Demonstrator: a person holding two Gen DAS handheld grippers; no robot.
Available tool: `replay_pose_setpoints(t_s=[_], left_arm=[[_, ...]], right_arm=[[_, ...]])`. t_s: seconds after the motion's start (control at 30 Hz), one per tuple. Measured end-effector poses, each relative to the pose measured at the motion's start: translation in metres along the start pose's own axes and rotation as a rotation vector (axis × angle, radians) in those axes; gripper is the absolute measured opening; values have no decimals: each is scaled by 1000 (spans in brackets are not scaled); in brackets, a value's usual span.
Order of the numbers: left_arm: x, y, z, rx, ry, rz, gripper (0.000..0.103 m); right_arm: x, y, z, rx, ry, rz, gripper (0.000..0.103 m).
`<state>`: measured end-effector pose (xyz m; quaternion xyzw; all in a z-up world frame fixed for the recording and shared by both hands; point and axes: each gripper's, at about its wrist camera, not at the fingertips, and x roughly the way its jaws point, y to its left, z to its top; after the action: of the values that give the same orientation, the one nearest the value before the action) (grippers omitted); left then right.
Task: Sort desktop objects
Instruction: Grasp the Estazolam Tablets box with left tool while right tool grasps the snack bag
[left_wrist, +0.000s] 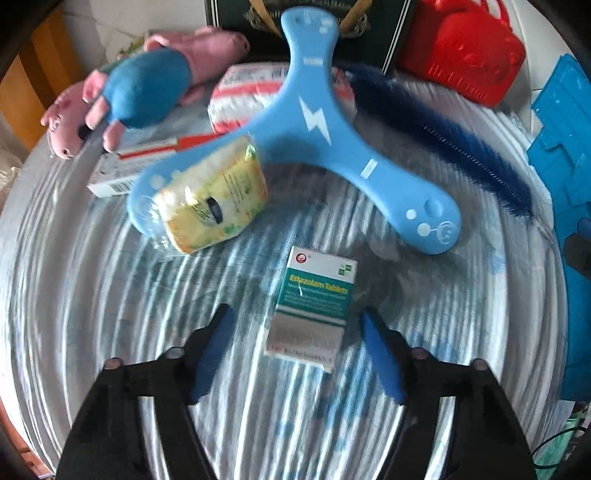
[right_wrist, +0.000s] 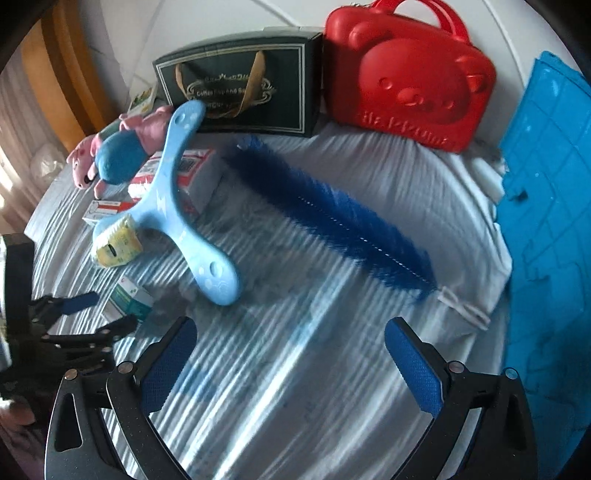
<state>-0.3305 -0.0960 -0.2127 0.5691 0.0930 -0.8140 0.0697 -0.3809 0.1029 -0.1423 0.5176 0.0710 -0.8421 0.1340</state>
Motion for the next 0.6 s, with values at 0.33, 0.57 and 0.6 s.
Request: replay_pose_setpoints(t_s=[0.33,0.57,0.6], left_arm=[[-25,70,-10,-136,-64,118,38],[-25,134,-20,-271,-65,239,38],[-23,136,-21,-279,-64,239,38]], right_arm=[[36,53,25,-89,26,113,103],[65,134,39,-228,56,253,102],[71,147,40,-245,65,269,100]])
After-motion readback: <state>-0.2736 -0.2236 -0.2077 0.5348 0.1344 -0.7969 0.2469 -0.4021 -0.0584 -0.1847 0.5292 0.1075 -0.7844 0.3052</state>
